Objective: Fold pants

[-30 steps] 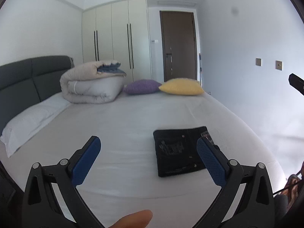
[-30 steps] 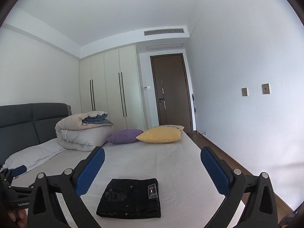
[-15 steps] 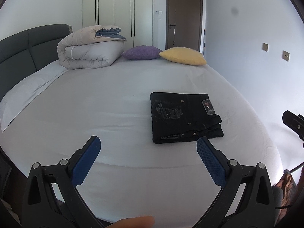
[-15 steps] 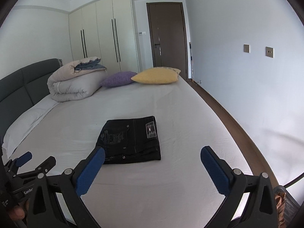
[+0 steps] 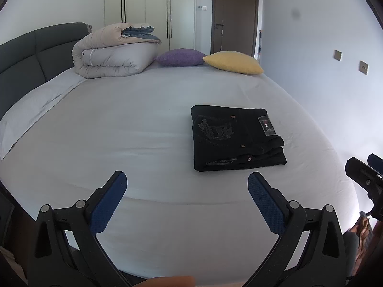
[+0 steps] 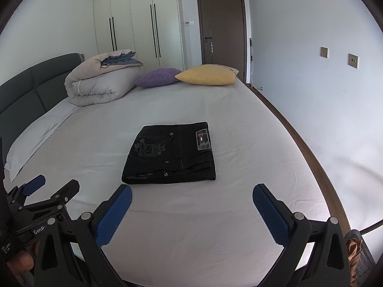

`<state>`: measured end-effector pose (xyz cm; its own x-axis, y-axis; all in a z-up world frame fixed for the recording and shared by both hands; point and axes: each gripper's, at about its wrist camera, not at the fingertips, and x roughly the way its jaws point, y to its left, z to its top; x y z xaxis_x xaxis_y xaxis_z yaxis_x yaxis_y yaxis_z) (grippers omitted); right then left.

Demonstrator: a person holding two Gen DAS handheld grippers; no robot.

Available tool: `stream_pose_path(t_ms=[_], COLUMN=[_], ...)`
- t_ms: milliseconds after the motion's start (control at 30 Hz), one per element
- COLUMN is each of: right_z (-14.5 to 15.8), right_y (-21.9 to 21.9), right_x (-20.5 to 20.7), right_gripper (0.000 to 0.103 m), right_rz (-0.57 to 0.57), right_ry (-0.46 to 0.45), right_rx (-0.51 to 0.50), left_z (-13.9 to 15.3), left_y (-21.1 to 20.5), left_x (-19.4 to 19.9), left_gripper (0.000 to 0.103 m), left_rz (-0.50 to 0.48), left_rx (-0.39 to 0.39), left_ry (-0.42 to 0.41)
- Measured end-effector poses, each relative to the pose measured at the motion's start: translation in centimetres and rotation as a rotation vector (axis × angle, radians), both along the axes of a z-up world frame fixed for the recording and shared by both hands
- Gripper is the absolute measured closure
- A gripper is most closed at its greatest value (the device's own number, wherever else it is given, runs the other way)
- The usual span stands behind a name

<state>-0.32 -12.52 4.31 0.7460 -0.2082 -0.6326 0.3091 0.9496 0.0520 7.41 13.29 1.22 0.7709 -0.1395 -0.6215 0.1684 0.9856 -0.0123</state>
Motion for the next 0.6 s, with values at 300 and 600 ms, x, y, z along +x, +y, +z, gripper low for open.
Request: stream_pose_path(t_ms=[300,600], right_z=[-0.31,-0.54], right_y=[-0.07,-0.20], right_x=[0.27,0.28], right_gripper=[0.000,0.000], right_rz=[0.004,0.001], right_ry=[0.023,0.032], right_rx=[0.007,0.014], left_z=[-0.28,-0.48], left_y=[0.06,0.01], left_x=[0.10,0.05], left_gripper=[0.000,0.000], left_rz=[0.003,0.004], left_rx=[-0.003,-0.004], left_ry=[0.005,0.010])
